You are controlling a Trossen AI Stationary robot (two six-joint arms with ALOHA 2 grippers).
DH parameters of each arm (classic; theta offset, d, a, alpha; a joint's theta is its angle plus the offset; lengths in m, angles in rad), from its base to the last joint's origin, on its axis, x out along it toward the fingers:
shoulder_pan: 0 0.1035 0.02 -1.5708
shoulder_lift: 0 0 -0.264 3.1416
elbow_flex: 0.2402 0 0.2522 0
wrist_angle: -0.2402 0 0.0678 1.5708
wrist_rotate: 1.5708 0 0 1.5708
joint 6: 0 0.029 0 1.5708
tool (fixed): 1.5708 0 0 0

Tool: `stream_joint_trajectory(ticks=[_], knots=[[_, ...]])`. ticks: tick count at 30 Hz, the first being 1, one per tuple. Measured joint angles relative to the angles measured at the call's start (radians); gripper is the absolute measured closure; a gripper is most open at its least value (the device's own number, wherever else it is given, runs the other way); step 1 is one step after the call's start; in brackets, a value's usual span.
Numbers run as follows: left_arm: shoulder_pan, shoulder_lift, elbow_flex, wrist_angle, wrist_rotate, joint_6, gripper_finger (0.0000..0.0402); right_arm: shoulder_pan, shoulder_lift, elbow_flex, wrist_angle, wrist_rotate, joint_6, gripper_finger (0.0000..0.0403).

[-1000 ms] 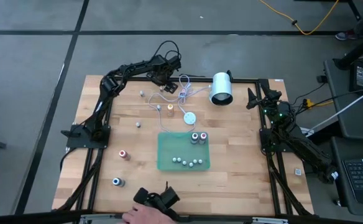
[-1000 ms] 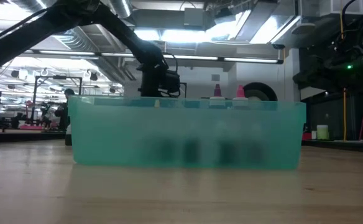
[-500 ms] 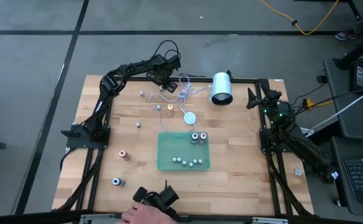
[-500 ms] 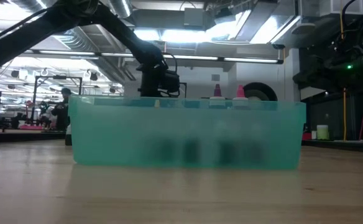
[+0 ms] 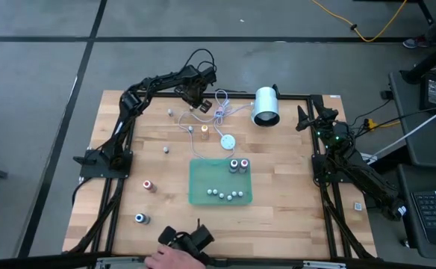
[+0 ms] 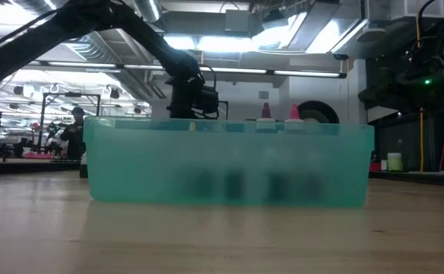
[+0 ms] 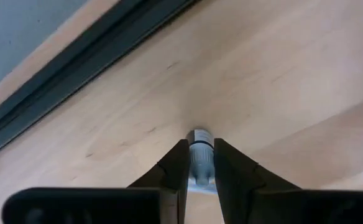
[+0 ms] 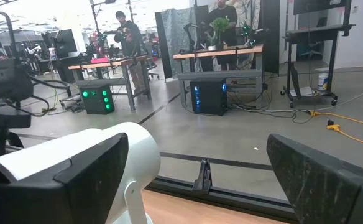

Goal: Pick & Place food coloring
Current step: Put the top small green food coloring bottle into the bin

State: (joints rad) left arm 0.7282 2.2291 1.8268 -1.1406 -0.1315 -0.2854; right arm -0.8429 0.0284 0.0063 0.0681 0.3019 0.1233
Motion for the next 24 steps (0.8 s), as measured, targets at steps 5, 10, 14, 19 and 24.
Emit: stream_joint_trajectory(ticks=[5, 10, 14, 19, 24], knots=[[-0.009, -0.08, 0.001, -0.002, -0.004, 0.016, 0.0347, 0.0, 0.0, 0.0, 0.0, 0.0, 0.0, 0.0019], [-0.019, -0.185, 0.001, -0.022, 0.001, 0.052, 0.0349, 0.0, 0.0, 0.0, 0.0, 0.0, 0.0, 0.0019], [-0.044, -0.28, 0.001, -0.071, -0.003, 0.087, 0.0349, 0.0, 0.0, 0.0, 0.0, 0.0, 0.0, 0.0019], [-0.102, -0.423, 0.001, -0.12, -0.008, 0.109, 0.0349, 0.0, 0.0, 0.0, 0.0, 0.0, 0.0, 0.0019], [-0.211, -0.593, -0.096, -0.098, -0.068, 0.124, 0.035, 0.0, 0.0, 0.0, 0.0, 0.0, 0.0, 0.0019]])
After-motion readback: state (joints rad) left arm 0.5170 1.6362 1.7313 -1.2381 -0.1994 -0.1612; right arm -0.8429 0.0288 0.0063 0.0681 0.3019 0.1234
